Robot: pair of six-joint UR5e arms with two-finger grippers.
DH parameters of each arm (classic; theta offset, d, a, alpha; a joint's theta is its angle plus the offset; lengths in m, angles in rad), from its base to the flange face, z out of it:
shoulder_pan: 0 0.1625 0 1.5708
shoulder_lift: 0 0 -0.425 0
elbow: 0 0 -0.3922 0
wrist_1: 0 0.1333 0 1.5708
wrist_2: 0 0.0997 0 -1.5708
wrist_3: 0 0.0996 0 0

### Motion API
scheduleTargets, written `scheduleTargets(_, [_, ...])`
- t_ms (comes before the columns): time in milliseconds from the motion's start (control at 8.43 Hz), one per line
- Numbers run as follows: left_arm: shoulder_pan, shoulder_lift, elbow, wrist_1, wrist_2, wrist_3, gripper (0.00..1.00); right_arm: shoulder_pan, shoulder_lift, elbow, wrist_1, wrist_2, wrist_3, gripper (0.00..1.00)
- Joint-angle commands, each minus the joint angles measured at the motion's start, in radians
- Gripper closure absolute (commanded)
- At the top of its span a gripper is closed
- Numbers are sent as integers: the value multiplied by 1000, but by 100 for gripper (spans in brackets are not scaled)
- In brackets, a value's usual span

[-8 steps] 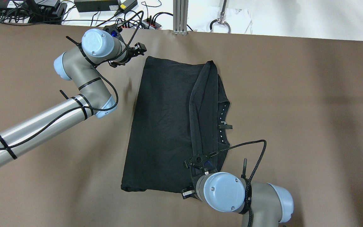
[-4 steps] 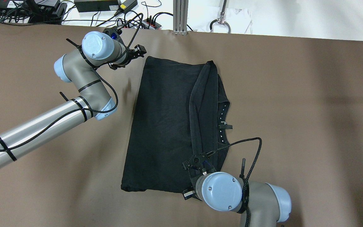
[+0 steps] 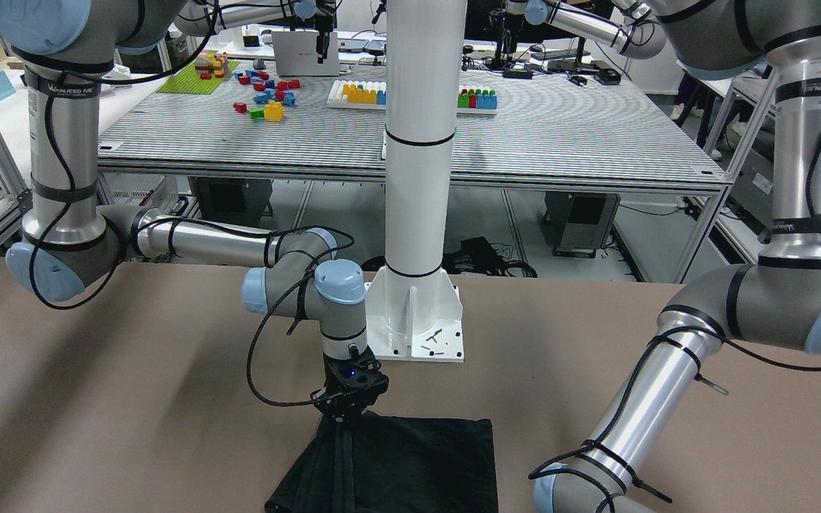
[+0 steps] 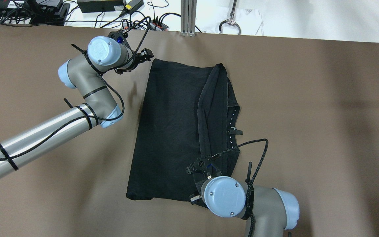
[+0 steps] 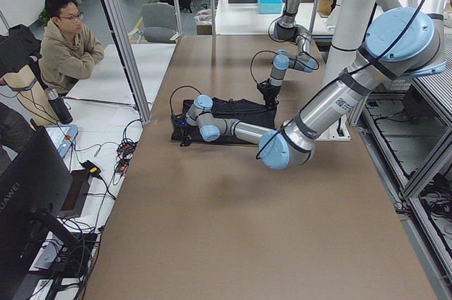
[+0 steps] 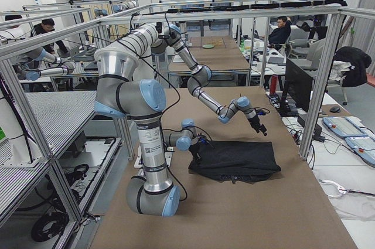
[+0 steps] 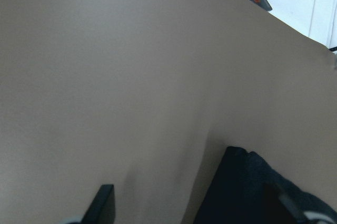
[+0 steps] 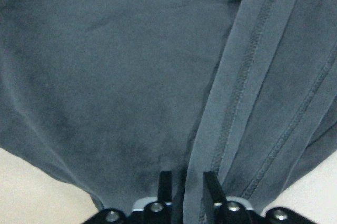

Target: Fold clothes

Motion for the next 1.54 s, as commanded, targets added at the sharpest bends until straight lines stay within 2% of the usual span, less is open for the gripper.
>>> scheduleTargets(0, [4, 1, 0, 0, 6, -9, 0, 0, 6, -24, -10, -30, -15, 67])
scheduleTargets(593, [4, -1, 0, 0, 6, -14, 0, -9, 25, -47, -10, -45, 1, 68])
scheduleTargets(712, [4, -1, 0, 0, 6, -14, 0, -9, 25, -50, -10, -45, 1, 81])
scheduleTargets(831, [4, -2, 0, 0, 6, -17, 0, -7, 21, -49, -10, -45, 1, 100])
scheduleTargets(1187, [4, -1, 0, 2, 6, -17, 0, 15, 19, -41, -15, -33, -15, 100])
scheduleTargets(1305, [4, -1, 0, 2, 6, -17, 0, 26, 9, -21, -15, -25, -16, 100])
scheduleTargets(1424, [4, -2, 0, 2, 6, -17, 0, 48, -48, 41, -24, 19, -19, 100])
